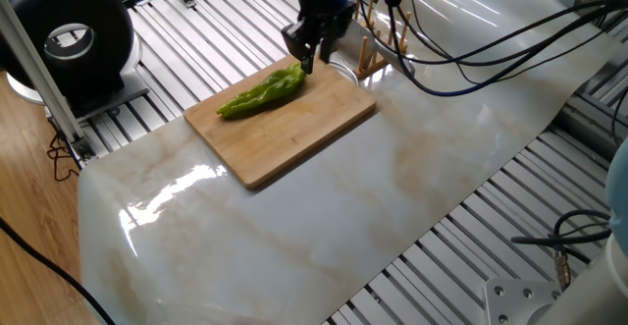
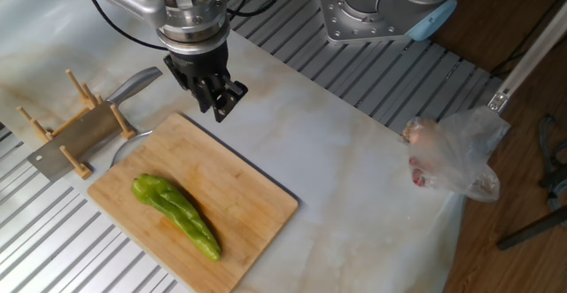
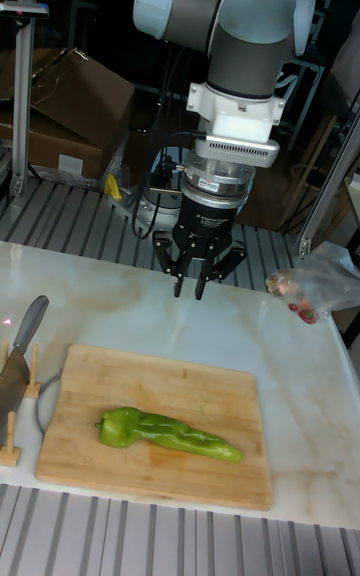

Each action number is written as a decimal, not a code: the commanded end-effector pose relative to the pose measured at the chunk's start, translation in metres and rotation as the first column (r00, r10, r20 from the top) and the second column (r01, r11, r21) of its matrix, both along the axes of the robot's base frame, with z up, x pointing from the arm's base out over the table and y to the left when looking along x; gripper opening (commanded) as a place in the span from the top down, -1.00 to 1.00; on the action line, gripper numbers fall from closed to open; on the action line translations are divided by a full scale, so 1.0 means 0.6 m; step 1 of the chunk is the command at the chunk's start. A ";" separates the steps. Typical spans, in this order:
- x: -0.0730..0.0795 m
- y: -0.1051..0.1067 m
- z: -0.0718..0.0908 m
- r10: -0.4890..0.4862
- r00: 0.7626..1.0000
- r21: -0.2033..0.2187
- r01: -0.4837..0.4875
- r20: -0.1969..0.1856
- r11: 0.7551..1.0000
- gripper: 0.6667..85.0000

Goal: Chop the chili peppers

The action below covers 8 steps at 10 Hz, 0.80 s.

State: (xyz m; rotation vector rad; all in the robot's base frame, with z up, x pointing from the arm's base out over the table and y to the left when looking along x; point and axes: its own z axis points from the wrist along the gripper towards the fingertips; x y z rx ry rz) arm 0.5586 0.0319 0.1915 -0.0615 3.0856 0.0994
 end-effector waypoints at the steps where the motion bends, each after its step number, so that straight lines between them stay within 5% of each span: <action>1: 0.005 0.009 0.005 -0.007 1.000 0.009 0.007 0.009 1.000 0.98; 5: 0.008 0.021 0.011 -0.013 1.000 0.039 0.012 0.021 0.999 0.98; 7: 0.006 0.006 0.008 -0.020 1.000 0.006 0.020 0.016 1.000 0.98; 8: 0.009 0.014 0.008 -0.025 0.999 0.023 0.025 0.020 0.999 0.98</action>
